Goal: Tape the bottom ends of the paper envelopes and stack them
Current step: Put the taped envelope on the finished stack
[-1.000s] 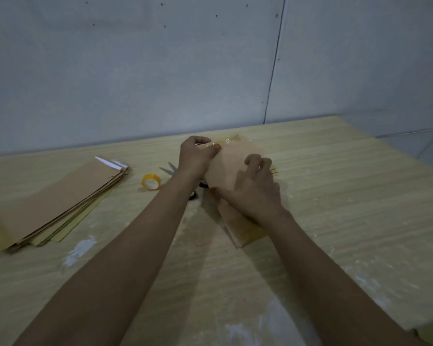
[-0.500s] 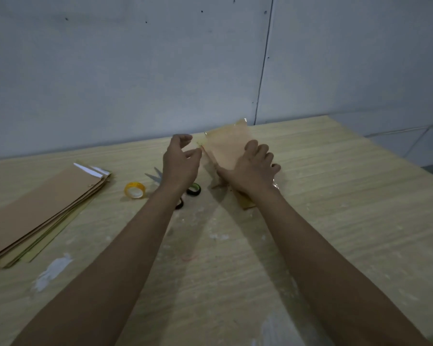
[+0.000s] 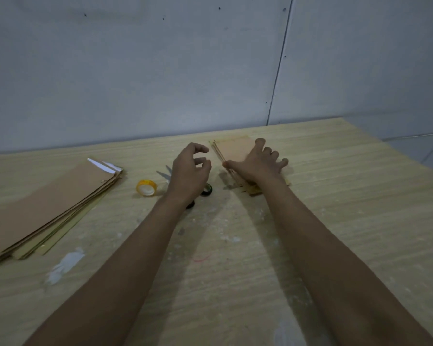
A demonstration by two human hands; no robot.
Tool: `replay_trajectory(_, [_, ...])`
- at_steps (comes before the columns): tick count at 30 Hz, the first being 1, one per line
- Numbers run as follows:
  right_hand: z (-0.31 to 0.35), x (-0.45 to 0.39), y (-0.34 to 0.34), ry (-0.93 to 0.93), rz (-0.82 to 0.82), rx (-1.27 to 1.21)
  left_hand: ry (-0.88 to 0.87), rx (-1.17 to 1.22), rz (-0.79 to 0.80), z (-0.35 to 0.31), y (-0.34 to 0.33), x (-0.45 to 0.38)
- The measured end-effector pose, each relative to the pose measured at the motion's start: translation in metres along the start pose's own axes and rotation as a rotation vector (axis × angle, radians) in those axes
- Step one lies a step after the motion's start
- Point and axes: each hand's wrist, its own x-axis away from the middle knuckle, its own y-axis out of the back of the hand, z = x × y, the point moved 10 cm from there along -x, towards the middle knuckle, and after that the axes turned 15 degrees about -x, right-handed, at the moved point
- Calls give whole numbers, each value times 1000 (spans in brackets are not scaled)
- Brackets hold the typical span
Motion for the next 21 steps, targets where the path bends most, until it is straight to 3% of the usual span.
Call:
replay_trajectory(7, [40, 42, 21, 328, -318, -86, -177, -16, 5, -21, 22, 16])
replay_trajectory(13, [81, 105, 16, 639, -426, -230, -285, -94, -118, -18, 77, 39])
replay_trajectory(17, [109, 148, 1, 835, -334, -285, -198, -239, -204, 24, 128, 51])
replay_trajectory(21, [135, 186, -29, 984, -67, -374, 13, -432, -240, 92, 183, 65])
